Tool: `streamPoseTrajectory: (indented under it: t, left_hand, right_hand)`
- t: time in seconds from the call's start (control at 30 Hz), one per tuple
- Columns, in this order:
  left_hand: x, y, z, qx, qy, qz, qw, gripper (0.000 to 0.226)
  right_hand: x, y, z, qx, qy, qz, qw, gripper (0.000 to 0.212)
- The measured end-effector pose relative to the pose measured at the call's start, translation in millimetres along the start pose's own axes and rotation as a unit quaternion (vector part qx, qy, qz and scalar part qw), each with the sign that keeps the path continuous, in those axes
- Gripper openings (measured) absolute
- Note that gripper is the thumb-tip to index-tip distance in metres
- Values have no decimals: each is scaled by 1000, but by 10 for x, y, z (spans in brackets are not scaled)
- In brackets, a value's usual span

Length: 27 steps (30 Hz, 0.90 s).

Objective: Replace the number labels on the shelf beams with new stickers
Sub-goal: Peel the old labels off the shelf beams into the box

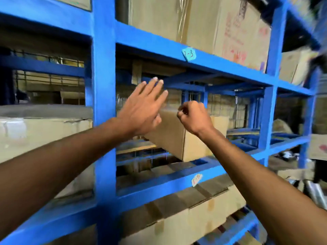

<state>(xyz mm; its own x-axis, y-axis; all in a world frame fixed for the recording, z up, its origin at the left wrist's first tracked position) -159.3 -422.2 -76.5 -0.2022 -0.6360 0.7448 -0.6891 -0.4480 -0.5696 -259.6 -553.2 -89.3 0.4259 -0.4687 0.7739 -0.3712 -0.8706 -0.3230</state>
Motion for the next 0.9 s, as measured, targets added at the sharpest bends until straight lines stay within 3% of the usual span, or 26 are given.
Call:
streamPoseTrajectory:
  t: [0.17, 0.3, 0.4, 0.63, 0.9]
  left_hand:
    - [661, -470, -156, 91, 36, -40, 994, 83]
    - [944, -769, -50, 142, -84, -86, 983, 87]
    - [909, -801, 68, 190, -111, -86, 972, 93]
    - [884, -803, 130, 223, -119, -88, 963, 107]
    - [897, -764, 98, 202, -120, -99, 967, 105]
  right_hand:
    - [696, 54, -504, 16, 91, -15, 996, 18]
    - [1179, 117, -754, 27, 125, -21, 992, 24]
    - [1420, 145, -810, 33, 152, -29, 987, 31]
    - [1686, 102, -568, 16, 133, -43, 990, 32]
    - [1733, 85, -536, 31, 208, -64, 976, 25]
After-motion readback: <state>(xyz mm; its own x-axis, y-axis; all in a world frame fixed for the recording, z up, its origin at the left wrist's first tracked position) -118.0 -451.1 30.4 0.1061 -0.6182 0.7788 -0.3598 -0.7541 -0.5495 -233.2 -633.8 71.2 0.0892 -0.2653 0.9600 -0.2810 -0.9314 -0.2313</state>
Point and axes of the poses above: each hand's wrist, its own x-axis towards the middle knuckle, its own z-axis out of the palm, y = z × x, the point moved 3 cm from there along x, towards the middle knuckle, and after that the axes turned 2 degrees about -y, right-handed, at the moved point
